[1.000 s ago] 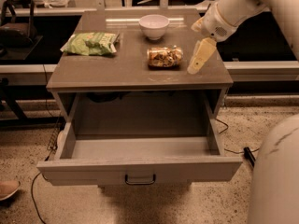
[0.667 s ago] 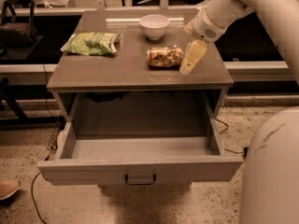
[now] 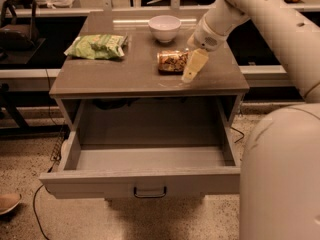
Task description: Place orange can into top drawer
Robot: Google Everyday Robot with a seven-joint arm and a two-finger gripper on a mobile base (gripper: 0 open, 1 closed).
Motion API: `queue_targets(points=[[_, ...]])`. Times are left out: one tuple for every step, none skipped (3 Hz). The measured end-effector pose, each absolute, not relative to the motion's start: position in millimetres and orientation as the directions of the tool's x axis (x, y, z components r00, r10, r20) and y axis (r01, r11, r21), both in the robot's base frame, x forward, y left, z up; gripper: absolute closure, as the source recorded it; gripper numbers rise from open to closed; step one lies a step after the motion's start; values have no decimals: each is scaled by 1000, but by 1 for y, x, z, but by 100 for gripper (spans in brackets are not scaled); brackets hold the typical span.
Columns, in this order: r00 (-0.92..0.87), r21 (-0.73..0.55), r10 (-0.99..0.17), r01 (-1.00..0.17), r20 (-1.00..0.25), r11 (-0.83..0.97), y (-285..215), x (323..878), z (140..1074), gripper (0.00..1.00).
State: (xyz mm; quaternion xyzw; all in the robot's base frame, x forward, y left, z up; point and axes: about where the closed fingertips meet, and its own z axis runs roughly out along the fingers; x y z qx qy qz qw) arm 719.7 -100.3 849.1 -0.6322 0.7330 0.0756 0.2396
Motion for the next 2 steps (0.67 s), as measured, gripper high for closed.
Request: queue_targets(points=[[-100,-167,-895,-968,-435,190,-93,724,838,38],[-97,-159,-895,-970,-435,183,-85,724,835,61]])
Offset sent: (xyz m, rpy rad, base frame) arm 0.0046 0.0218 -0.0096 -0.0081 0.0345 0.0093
